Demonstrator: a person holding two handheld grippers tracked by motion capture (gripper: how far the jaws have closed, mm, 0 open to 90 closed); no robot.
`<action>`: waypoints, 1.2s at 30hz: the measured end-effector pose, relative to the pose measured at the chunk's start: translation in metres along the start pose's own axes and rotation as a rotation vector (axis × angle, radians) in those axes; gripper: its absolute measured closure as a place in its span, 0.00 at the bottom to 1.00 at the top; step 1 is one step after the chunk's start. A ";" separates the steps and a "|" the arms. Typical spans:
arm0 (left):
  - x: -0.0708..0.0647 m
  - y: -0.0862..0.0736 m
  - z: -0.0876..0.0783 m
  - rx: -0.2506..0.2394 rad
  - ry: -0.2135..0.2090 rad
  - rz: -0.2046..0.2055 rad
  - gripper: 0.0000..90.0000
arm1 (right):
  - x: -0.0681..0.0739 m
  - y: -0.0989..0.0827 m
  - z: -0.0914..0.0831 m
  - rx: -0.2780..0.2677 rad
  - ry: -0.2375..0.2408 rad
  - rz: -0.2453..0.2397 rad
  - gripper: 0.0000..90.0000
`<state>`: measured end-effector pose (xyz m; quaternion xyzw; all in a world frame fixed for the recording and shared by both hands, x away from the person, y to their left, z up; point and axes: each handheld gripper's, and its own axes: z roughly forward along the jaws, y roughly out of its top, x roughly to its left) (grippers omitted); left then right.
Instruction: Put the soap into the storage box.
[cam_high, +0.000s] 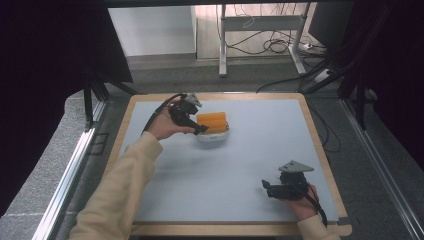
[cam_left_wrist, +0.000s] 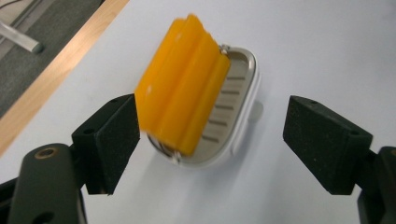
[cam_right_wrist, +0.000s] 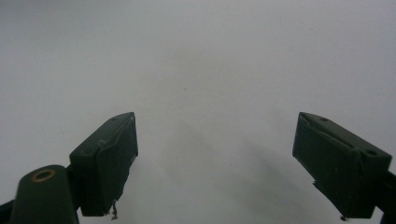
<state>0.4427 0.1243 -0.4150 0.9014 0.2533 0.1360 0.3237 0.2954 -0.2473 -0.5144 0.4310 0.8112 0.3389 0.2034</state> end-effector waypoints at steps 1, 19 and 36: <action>-0.002 -0.006 -0.004 -0.006 0.004 -0.010 0.21 | 0.000 0.000 0.000 -0.002 0.000 0.001 0.16; -0.061 -0.112 -0.056 -0.068 0.085 -0.148 0.20 | 0.004 0.000 0.000 0.008 -0.012 -0.007 0.16; -0.071 -0.142 -0.058 -0.074 0.075 -0.182 0.20 | 0.003 0.000 -0.001 -0.040 -0.008 -0.033 0.16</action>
